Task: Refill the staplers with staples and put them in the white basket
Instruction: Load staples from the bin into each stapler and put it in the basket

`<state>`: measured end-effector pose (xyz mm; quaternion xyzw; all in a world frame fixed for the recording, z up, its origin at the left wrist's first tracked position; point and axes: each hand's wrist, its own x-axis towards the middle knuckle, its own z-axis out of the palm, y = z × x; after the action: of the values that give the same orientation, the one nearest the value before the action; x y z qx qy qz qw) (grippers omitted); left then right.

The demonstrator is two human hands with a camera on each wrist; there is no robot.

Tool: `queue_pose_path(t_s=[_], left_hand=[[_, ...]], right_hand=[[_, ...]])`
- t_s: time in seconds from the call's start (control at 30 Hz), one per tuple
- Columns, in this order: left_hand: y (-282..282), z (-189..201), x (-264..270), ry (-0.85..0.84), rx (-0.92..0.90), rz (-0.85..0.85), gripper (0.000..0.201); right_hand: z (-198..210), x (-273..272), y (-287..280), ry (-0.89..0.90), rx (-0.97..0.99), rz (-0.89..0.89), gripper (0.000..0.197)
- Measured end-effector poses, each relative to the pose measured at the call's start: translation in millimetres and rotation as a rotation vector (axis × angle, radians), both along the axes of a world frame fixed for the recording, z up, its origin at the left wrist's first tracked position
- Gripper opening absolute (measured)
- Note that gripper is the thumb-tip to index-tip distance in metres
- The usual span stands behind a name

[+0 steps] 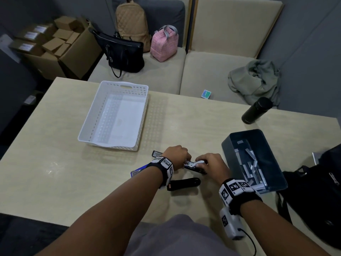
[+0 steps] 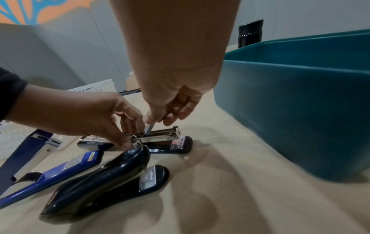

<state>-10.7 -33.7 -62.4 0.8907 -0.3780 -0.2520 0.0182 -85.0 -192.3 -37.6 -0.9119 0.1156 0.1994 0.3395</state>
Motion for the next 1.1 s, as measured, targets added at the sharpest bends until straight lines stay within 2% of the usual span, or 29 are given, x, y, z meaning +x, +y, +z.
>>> queue_pose_path(t_s=[0.1, 0.27, 0.33, 0.5, 0.73, 0.9, 1.1], left_hand=[[0, 0, 2, 0.018, -0.006, 0.001, 0.027], [0, -1, 2, 0.013, -0.005, 0.006, 0.026], [0, -2, 1, 0.001, -0.007, 0.015, 0.025], [0, 0, -1, -0.011, -0.002, 0.023, 0.023], [-1, 3, -1, 0.013, -0.004, 0.053, 0.023], [-1, 1, -1, -0.003, 0.008, 0.043, 0.024], [-2, 3, 0, 0.011, 0.013, 0.049, 0.024]], right_hand=[[0, -2, 2, -0.045, -0.020, -0.024, 0.011], [-4, -2, 1, -0.017, -0.058, -0.005, 0.010], [-3, 0, 4, -0.019, -0.131, 0.044, 0.010], [1, 3, 10, -0.054, -0.302, 0.154, 0.024], [-4, -3, 8, -0.063, -0.313, 0.180, 0.022], [-7, -5, 13, -0.068, -0.400, 0.188, 0.022], [-6, 2, 17, -0.040, -0.515, 0.292, 0.022]])
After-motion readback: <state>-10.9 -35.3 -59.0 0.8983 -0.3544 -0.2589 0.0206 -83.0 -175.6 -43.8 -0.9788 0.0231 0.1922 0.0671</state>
